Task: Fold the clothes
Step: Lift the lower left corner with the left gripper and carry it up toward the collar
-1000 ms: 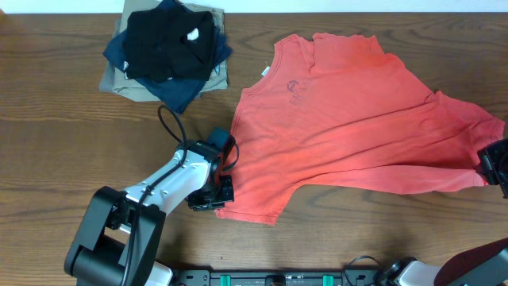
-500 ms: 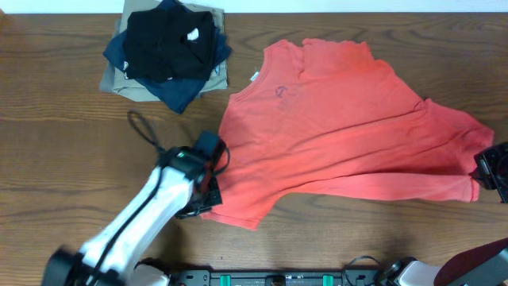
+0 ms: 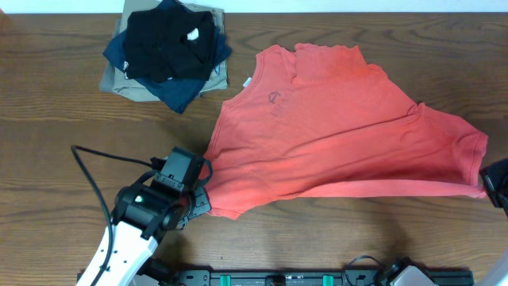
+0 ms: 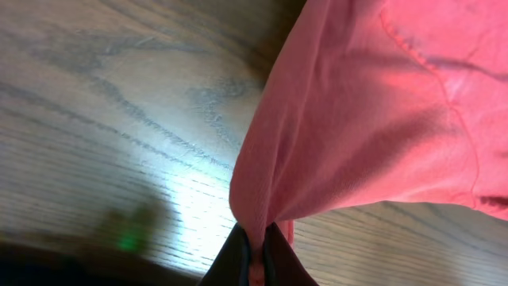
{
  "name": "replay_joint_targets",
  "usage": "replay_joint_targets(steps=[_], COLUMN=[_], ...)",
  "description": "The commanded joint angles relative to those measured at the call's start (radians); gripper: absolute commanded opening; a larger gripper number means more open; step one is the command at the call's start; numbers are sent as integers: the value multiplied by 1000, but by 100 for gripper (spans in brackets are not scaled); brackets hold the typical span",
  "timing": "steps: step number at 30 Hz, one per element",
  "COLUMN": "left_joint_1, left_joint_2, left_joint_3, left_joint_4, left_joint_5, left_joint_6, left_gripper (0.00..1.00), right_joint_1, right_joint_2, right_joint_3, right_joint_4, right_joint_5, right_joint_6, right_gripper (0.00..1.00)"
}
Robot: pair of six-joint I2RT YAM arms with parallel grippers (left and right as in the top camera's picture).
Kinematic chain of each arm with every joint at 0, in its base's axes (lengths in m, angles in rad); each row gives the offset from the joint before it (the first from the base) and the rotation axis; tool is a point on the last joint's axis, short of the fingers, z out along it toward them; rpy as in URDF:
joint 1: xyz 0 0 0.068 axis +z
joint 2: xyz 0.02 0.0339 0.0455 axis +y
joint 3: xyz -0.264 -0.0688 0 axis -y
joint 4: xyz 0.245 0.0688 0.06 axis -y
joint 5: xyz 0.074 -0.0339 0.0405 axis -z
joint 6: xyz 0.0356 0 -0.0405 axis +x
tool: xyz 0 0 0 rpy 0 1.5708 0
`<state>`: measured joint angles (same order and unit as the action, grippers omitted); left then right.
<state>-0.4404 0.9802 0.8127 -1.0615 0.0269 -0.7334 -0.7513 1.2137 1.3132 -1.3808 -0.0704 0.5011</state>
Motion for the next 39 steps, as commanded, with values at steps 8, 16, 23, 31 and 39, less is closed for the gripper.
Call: replay_joint_targets(steps=[8,16,23,31,39], left_joint_1=[-60,-193,-384,-407,-407], left_joint_2=[-112,-130,-126,-28,153], left_joint_3=[199,252,254,254,254], left_joint_4=[-135,-169,-84,-29,166], left_joint_5=[-80,-92,-137,-344,-470], left_joint_6=[-59,-175,-223,-222,-201], left_gripper=[6,6,6,6,6], right_joint_1=[6,4,2,-1,-46], right_joint_2=[-30,-30,-29,-23,-20], right_joint_3=[-2,-2,-2,-2,-2], right_joint_4=[-8,28,92,34,61], right_joint_5=[25,26,26,154,196], right_joint_6=[-19,2,53,168,196], right_gripper=[1,1,1,1,1])
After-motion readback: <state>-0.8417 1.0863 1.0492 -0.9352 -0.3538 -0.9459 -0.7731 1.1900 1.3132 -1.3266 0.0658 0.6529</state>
